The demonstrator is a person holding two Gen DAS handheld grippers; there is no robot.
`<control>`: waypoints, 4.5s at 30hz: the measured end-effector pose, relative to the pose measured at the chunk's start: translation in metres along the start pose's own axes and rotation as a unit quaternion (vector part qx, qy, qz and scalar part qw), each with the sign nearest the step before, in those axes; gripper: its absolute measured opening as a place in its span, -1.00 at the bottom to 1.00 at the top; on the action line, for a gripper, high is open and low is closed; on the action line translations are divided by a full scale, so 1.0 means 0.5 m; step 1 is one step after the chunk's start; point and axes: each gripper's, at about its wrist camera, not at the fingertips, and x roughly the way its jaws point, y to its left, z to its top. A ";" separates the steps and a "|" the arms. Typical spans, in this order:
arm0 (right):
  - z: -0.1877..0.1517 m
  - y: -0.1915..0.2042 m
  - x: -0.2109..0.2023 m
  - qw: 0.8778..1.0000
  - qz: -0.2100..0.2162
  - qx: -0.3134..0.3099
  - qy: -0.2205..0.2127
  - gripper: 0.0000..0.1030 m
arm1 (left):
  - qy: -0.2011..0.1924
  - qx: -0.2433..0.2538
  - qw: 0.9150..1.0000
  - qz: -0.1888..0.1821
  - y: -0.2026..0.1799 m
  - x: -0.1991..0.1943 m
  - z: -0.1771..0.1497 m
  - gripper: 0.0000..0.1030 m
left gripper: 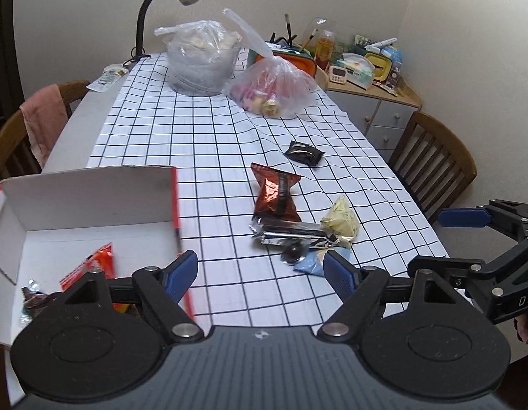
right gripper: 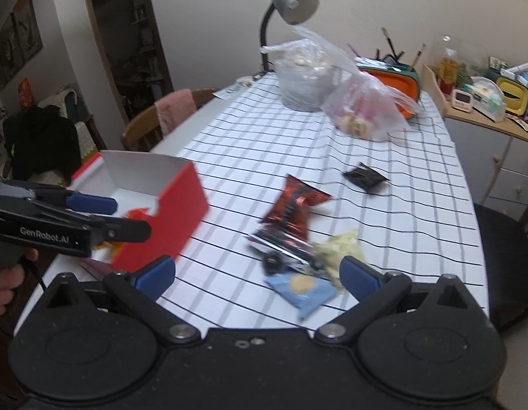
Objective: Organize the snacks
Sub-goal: 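Withdraw both grippers from the box back toward the snacks, then grasp the round dark chocolate with the left gripper while the right grasps the pale yellow bag, then carry the chocolate and pale yellow bag into the box and open both grippers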
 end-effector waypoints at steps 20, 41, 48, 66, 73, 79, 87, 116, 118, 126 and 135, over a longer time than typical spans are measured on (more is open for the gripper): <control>-0.011 -0.178 0.183 0.996 -0.025 -0.023 0.077 0.79 | 0.053 0.015 0.997 0.061 -0.099 0.241 0.003 0.56; -0.010 -0.192 0.322 0.991 0.008 -0.065 0.117 0.43 | 0.148 0.064 0.985 0.057 -0.109 0.402 -0.002 0.35; -0.010 -0.185 0.329 0.991 0.016 -0.069 0.117 0.34 | 0.150 0.076 0.985 0.049 -0.117 0.417 0.002 0.06; -0.016 -0.181 0.294 0.995 0.009 -0.036 0.095 -0.46 | 0.139 0.047 0.989 0.025 -0.100 0.403 -0.003 -0.55; -0.028 -0.176 0.256 0.996 0.000 -0.017 0.084 -0.48 | 0.133 0.027 0.990 0.026 -0.093 0.373 -0.010 -0.55; -0.038 -0.168 0.208 0.997 -0.003 0.006 0.071 -0.49 | 0.125 0.020 0.992 0.024 -0.090 0.336 -0.017 -0.55; -0.040 -0.112 0.131 0.998 0.007 0.018 0.053 -0.48 | 0.109 0.007 0.994 0.019 -0.082 0.262 -0.022 -0.54; 0.032 0.218 0.055 0.999 0.042 0.012 0.007 -0.48 | 0.050 -0.020 0.998 0.020 0.118 -0.021 -0.026 -0.54; 0.040 0.241 0.066 0.999 0.043 0.008 0.008 -0.48 | 0.046 -0.023 0.998 0.022 0.142 -0.034 -0.026 -0.54; 0.072 0.332 0.126 0.999 0.045 -0.008 0.014 -0.48 | 0.033 -0.038 0.998 0.045 0.244 -0.067 -0.022 -0.54; 0.083 0.418 0.209 0.998 0.039 -0.030 0.036 -0.48 | 0.031 -0.050 0.995 0.077 0.349 -0.082 -0.029 -0.54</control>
